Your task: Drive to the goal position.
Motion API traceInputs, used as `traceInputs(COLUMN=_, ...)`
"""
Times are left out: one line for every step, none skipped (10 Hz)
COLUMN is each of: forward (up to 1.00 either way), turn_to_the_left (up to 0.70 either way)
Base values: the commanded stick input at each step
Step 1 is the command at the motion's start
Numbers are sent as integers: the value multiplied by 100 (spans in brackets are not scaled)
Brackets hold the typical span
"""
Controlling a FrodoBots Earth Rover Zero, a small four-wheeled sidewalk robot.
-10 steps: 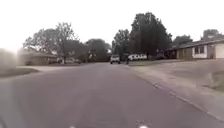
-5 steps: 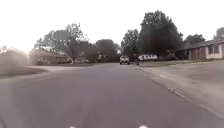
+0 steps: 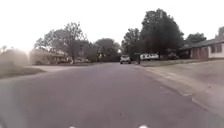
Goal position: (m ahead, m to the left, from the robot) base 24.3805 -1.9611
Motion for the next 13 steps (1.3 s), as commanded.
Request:
traceInputs(forward=100, turn_to_the_left=-5)
traceInputs(forward=100, turn_to_the_left=0)
traceInputs(forward=100, turn_to_the_left=0)
traceInputs(forward=100, turn_to_the_left=0)
traceInputs(forward=100, turn_to_the_left=0)
traceInputs(forward=100, turn_to_the_left=0)
traceInputs(forward=100, turn_to_the_left=0)
traceInputs(forward=100, turn_to_the_left=0)
traceInputs(forward=100, turn_to_the_left=0)
traceInputs(forward=100, turn_to_the_left=0)
traceInputs(forward=100, turn_to_the_left=0)
traceInputs(forward=100, turn_to_the_left=0)
traceInputs(forward=100, turn_to_the_left=0)
